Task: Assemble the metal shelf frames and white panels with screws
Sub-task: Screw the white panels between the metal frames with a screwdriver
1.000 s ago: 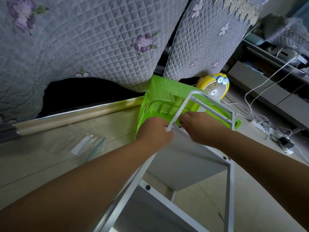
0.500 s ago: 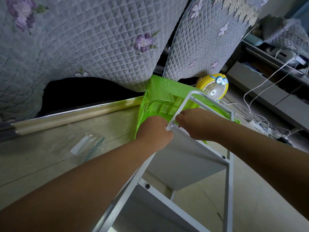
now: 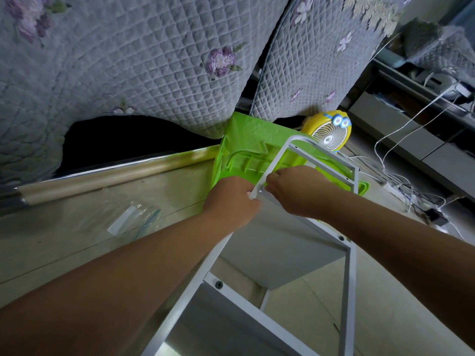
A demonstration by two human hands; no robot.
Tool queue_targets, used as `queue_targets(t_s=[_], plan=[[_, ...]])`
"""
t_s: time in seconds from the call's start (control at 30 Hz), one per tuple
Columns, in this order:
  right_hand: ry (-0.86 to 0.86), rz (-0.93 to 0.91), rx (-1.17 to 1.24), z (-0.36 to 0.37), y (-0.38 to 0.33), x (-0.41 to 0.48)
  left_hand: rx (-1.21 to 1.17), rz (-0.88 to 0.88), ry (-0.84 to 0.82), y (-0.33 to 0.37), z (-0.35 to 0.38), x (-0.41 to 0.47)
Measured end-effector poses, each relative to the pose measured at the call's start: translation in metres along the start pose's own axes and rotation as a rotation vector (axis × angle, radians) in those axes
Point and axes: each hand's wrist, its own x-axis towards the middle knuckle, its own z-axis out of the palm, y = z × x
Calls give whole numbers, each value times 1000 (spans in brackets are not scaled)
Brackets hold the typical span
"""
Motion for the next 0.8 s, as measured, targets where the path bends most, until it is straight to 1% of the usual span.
queue_targets(t_s=[0.1, 0.23, 0.3, 0.37, 0.47, 0.53, 0.6, 0.67, 0.8], plan=[[16, 127, 53, 5, -8, 0, -30, -13, 4, 0, 0, 1], [-34, 347, 245, 10, -16, 5, -23, 2, 17, -3, 1, 3], [-47, 404, 296, 12, -16, 7, -26, -1, 17, -4, 2, 3], [-59, 420, 320, 10, -16, 8, -30, -14, 1, -3, 1, 3], [-77, 368, 309, 6, -11, 5, -60, -52, -12, 1, -1, -1], [-48, 315, 339, 2, -3, 0, -70, -65, -10, 1, -1, -1], [12, 200, 401, -2, 4, -7, -81, -86, -7, -1, 0, 1], [32, 81, 429, -4, 8, -13, -107, -100, 3, -2, 2, 2], [71, 11, 393, -3, 10, -12, -105, -89, 8, -4, 4, 2]])
